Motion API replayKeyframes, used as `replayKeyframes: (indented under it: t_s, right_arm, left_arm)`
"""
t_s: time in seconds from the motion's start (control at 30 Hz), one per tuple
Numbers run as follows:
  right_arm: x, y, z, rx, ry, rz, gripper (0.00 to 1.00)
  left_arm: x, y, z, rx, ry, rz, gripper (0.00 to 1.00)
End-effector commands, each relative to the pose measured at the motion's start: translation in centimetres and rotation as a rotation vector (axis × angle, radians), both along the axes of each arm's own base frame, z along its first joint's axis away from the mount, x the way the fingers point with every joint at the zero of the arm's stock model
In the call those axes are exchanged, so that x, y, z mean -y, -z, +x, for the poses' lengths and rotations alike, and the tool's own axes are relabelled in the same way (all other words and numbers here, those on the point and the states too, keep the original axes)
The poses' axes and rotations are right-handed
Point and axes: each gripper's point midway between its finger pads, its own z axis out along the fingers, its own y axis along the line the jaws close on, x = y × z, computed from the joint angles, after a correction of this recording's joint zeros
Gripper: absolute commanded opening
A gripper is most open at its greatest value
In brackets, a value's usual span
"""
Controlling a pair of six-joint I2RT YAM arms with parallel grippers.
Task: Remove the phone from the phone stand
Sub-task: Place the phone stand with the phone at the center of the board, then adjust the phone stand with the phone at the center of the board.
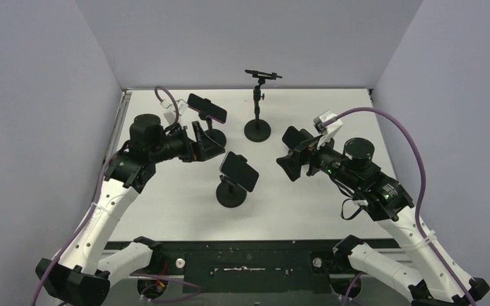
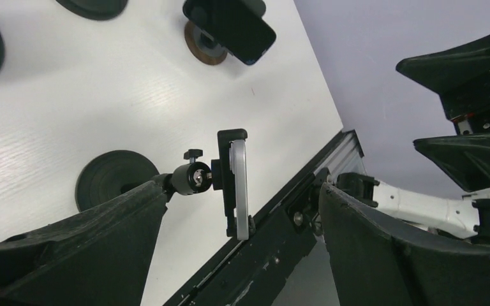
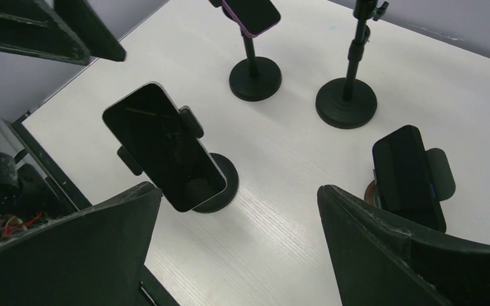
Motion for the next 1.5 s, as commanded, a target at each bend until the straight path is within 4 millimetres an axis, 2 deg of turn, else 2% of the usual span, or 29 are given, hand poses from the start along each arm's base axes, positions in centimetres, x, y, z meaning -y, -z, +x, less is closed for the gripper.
replayKeyframes:
  t_s: [0.0, 0.13, 0.27, 0.33, 0.4, 0.47, 0.57, 0.67, 0.87, 1.03, 1.23, 1.47]
  right_arm:
    - [1.6, -2.1, 3.0, 0.041, 0.206, 0.06, 1.0]
    - [3.5, -1.7, 5.6, -0.013, 0.412, 0.062, 1.0]
    - [4.5, -0.3, 7.6, -0.065, 0.548, 0.026, 1.0]
    - [4.1, 0.2, 7.8, -0.044, 0.512, -0.01, 1.0]
    - [3.3, -0.2, 7.6, -0.003, 0.455, 0.025, 1.0]
    - [1.5, -1.0, 6.7, 0.035, 0.342, 0.087, 1.0]
    - [-1.1, -1.5, 5.0, 0.087, 0.138, 0.097, 1.0]
    - [-2.8, -0.8, 3.8, 0.093, 0.0, 0.057, 1.0]
    - [-4.4, 3.1, 1.8, 0.051, -0.15, -0.06, 1.0]
    - [-7.1, 6.0, -0.3, 0.012, -0.257, -0.111, 1.0]
    - [-9.0, 8.2, -0.6, 0.034, -0.269, -0.167, 1.0]
    - [-9.6, 8.7, 0.2, 0.074, -0.258, -0.166, 1.0]
  left_arm:
    - [-3.0, -4.6, 0.9, 0.169, -0.158, 0.049, 0.92]
    - [-5.1, -4.6, 2.0, 0.172, -0.31, 0.087, 0.97]
    - [-6.6, -5.0, 2.7, 0.198, -0.448, 0.018, 0.97]
    - [-7.3, -6.0, 2.5, 0.259, -0.502, -0.041, 0.97]
    - [-8.0, -6.6, 2.4, 0.278, -0.554, -0.085, 0.97]
    - [-8.0, -7.1, 2.0, 0.297, -0.554, -0.107, 0.97]
    - [-7.0, -7.3, 1.2, 0.304, -0.489, -0.121, 0.97]
    - [-4.6, -7.1, -0.3, 0.328, -0.317, -0.12, 0.97]
    - [-2.0, -6.3, -3.1, 0.348, -0.118, -0.148, 0.97]
    - [-0.4, -4.7, -4.4, 0.282, 0.004, -0.133, 0.97]
    - [-0.3, -2.6, -4.2, 0.216, 0.002, -0.063, 0.96]
    - [0.5, -0.8, -3.8, 0.17, 0.014, -0.013, 0.76]
